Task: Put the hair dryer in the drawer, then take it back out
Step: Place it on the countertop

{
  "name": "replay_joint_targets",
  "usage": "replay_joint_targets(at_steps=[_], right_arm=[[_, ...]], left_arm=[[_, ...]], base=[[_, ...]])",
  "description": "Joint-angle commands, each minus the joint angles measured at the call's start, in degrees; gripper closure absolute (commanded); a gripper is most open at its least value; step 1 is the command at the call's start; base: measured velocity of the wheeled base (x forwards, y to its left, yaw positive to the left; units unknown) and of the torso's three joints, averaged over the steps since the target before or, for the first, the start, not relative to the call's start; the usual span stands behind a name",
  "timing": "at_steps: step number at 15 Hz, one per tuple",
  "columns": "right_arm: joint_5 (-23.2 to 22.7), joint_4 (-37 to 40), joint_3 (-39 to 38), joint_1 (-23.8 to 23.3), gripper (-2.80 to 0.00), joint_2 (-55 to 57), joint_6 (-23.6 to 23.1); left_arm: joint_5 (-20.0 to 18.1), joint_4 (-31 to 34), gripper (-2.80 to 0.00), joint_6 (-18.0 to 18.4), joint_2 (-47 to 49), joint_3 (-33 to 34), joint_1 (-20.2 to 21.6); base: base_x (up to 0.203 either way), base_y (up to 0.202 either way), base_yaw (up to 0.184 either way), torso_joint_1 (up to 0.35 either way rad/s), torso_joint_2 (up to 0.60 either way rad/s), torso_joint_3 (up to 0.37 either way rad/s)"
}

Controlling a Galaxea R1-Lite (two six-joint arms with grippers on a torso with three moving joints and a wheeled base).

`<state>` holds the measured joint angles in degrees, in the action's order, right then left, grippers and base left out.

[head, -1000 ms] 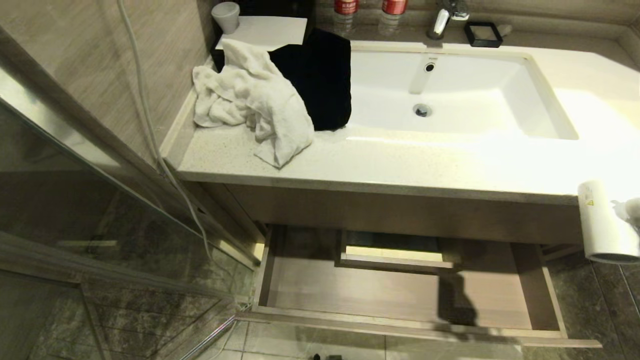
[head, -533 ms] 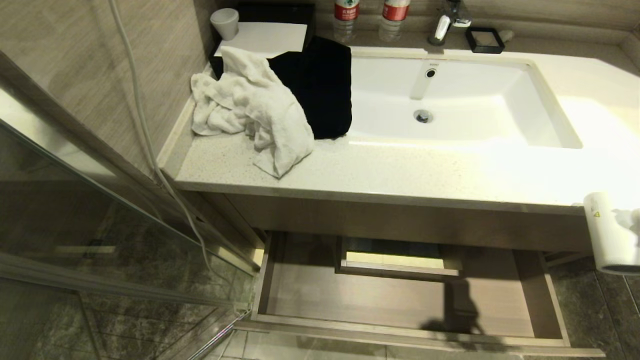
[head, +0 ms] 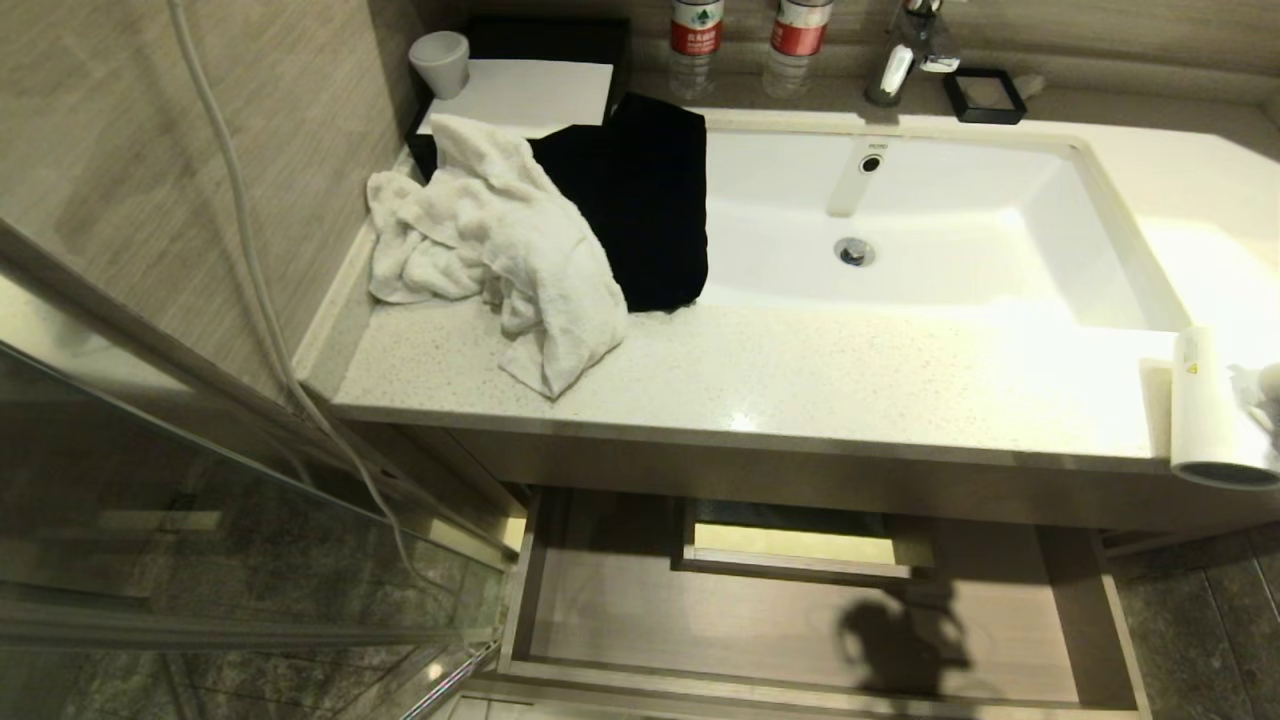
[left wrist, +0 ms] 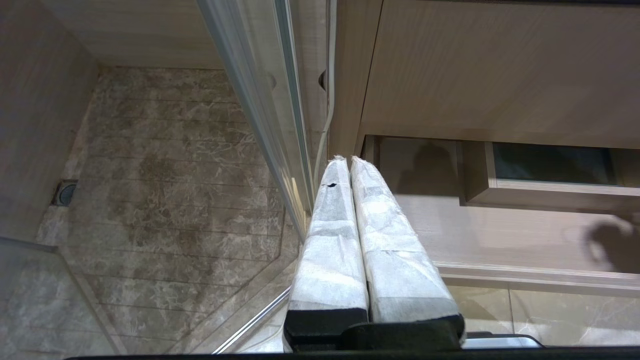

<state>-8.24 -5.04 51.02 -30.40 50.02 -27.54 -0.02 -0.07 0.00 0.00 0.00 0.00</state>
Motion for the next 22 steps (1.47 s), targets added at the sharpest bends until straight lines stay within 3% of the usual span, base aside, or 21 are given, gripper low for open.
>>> replay_joint_targets(at_steps=[1, 6, 16, 22], right_arm=[[-0.04, -0.41, 0.97, -0.01, 0.0, 2.97, -0.19], [-0.12, -0.74, 8.92, 0.01, 0.0, 11.82, -0.31], [-0.17, -2.14, 32.85, 0.01, 0.0, 32.6, -2.17], [-0.15, -9.05, 36.54, -3.92, 0.0, 43.95, -4.08]], left_arm=[[0.02, -0.01, 0.0, 0.0, -0.06, 0.09, 0.0], [0.02, -0.01, 0.0, 0.0, 0.0, 0.03, 0.0], [0.02, -0.01, 0.0, 0.0, -0.01, 0.0, 0.0], [0.02, -0.01, 0.0, 0.0, 0.0, 0.01, 0.0]], base=[[0.0, 0.0, 0.0, 0.0, 0.0, 0.0], [0.0, 0.0, 0.0, 0.0, 0.0, 0.0], [0.0, 0.0, 0.0, 0.0, 0.0, 0.0], [0.0, 0.0, 0.0, 0.0, 0.0, 0.0]])
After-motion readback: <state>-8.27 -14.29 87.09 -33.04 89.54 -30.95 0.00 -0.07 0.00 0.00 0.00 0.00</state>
